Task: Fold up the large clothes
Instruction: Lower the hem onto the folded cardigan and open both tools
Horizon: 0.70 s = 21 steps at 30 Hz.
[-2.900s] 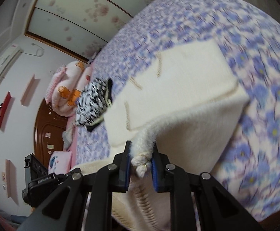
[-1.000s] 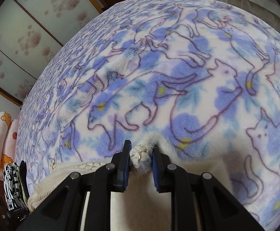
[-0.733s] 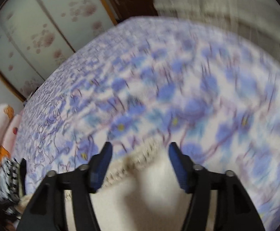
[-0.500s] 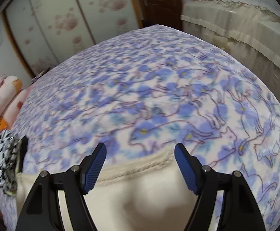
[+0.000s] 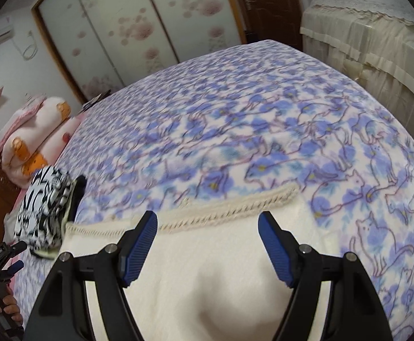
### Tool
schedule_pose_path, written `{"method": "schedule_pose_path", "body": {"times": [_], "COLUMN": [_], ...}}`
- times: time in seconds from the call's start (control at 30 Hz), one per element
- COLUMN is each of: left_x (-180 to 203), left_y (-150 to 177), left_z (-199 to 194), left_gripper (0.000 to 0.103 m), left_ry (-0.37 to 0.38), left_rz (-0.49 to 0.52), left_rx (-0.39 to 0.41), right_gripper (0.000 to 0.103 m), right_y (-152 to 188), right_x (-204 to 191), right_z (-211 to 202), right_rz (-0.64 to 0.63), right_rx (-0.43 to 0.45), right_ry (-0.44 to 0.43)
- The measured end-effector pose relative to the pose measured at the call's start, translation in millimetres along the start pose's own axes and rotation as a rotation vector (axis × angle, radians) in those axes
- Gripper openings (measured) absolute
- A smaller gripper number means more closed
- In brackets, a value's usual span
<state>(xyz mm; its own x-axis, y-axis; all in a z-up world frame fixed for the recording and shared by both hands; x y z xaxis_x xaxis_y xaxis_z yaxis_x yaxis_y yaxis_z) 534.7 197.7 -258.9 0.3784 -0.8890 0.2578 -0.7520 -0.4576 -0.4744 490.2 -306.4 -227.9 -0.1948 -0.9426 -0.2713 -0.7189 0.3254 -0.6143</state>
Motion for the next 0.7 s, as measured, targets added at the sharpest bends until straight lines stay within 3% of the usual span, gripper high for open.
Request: {"method": "schedule_pose_path", "body": {"times": [0.17, 0.23, 0.4, 0.53, 0.7], "left_x": [-29, -40, -77, -100, -124], "left_y": [27, 36, 55, 69, 89], "left_z": [-15, -18, -31, -38, -49], "left_gripper": [0.086, 0.086, 0.086, 0.086, 0.086], "left_ry": [-0.011, -0.007, -0.022, -0.036, -0.039], "left_rz": [-0.060, -0.080, -0.185, -0.237, -0.307], "left_rx": [-0.021, -0.041, -0.040, -0.050, -0.068], "right_gripper": [0.073, 0.066, 0.011, 0.000, 0.000], "right_y": [18, 25, 49, 71, 105], "right_x": [-26, -36, -67, -92, -110], "right_z": [-8, -8, 5, 19, 48], "right_rz": [-0.037, -0.061, -0.099, -0.175, -0.230], "right_rx": [0.005, 0.010, -0.087, -0.159, -0.315], "right_ry": [-0.041, -0.036, -0.109, -0.144, -0.137]}}
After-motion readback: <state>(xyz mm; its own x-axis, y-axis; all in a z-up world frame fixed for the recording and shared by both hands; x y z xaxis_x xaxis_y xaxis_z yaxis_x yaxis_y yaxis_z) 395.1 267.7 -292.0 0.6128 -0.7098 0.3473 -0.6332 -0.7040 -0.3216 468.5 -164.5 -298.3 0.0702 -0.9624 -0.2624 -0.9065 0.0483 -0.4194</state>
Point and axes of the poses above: each gripper's, at about its wrist camera, not at the fingertips, and z roughly the way its jaws point, x to its right, y to its underside, the point moved 6 cm from there along z, roughly the way its jaws point, and after that the axes turned 1 degree about -y, right-handed, at the moved point
